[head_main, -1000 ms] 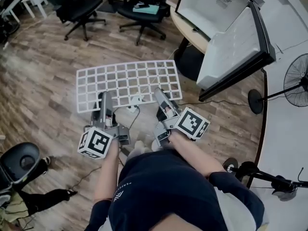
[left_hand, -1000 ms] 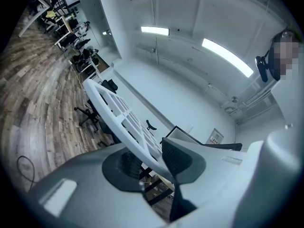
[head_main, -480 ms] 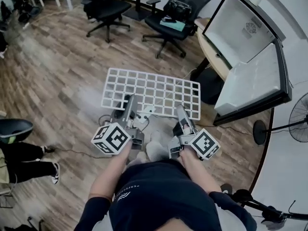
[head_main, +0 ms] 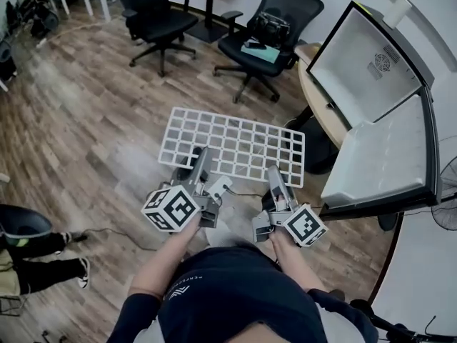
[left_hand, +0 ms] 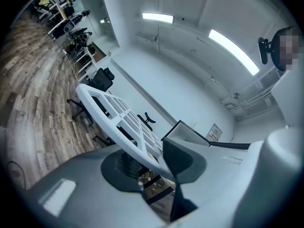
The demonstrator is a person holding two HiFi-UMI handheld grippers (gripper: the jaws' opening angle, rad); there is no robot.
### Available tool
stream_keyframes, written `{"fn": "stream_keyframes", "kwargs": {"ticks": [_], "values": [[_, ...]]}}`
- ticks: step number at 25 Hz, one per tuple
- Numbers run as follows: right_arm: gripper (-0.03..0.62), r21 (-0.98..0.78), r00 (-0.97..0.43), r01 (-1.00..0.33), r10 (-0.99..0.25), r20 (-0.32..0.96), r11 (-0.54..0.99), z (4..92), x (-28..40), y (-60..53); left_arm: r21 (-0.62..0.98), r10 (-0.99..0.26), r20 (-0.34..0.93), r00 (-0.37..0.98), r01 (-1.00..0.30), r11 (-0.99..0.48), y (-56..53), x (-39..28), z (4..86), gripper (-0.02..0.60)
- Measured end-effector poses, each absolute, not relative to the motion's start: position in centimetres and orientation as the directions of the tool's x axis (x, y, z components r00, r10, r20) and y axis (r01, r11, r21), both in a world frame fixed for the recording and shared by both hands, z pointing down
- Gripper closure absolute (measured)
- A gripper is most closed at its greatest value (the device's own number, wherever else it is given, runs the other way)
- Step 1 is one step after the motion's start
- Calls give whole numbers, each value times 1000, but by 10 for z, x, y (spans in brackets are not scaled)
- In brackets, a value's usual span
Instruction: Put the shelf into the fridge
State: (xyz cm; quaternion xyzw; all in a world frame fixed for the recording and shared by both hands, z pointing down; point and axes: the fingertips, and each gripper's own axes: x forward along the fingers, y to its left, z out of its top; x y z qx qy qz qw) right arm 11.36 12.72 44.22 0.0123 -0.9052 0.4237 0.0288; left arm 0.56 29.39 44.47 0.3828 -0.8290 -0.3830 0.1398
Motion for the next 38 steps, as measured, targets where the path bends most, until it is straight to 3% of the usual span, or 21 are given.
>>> {"fn": "stream_keyframes", "kwargs": {"ticks": [11, 38], "values": [[461, -720, -994, -102, -49, 94, 687, 433, 30, 81, 737, -782, -55, -621, -554, 388, 238, -85, 438, 445], [461, -742, -929, -286, -366, 58, 607, 409, 20, -84, 701, -929, -70, -365, -680, 214, 29, -140, 406, 442]]}}
